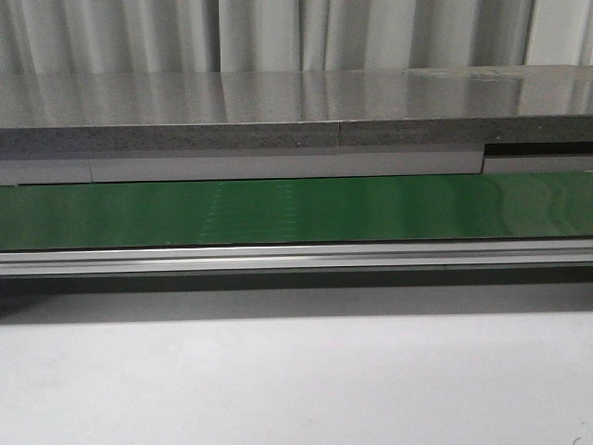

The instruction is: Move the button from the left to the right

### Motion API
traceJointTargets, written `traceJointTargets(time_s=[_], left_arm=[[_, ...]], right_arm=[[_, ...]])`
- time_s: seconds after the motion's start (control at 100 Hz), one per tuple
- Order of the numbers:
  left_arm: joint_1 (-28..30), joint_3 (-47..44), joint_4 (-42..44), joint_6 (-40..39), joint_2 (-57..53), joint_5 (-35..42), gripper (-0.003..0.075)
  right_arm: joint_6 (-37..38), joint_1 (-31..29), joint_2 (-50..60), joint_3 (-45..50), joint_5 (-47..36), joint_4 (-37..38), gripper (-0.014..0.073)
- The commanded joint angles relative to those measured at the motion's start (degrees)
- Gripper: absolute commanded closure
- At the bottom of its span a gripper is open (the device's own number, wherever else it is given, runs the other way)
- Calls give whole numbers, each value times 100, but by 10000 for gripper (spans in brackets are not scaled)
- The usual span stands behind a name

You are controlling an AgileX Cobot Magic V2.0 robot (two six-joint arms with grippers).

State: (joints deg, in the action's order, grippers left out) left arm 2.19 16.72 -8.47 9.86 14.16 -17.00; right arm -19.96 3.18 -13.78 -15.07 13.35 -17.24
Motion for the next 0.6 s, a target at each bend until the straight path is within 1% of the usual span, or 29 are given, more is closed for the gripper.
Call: traceJointTargets(time_s=[0.0, 0.13, 0.22, 0.27, 0.45, 0.59], left_arm=[[-36, 158, -40, 0, 58, 431, 741], [-36, 158, -40, 0, 58, 431, 741], [-36, 158, -40, 0, 58, 431, 741], [-36, 158, -40, 0, 58, 431, 741], [-36, 158, -40, 0, 58, 431, 741], [-36, 158, -40, 0, 58, 431, 741]], right_arm=[[382, 124, 241, 96, -582, 463, 660], [1329, 278, 665, 556, -859, 1222, 660], [1764, 330, 936, 862, -1087, 1539, 660], [1873, 330, 1073, 1013, -1199, 1563, 660], [1880, 330, 1524, 1407, -1435, 1563, 660], [1880, 330, 1550, 1571, -1448, 1558, 660]])
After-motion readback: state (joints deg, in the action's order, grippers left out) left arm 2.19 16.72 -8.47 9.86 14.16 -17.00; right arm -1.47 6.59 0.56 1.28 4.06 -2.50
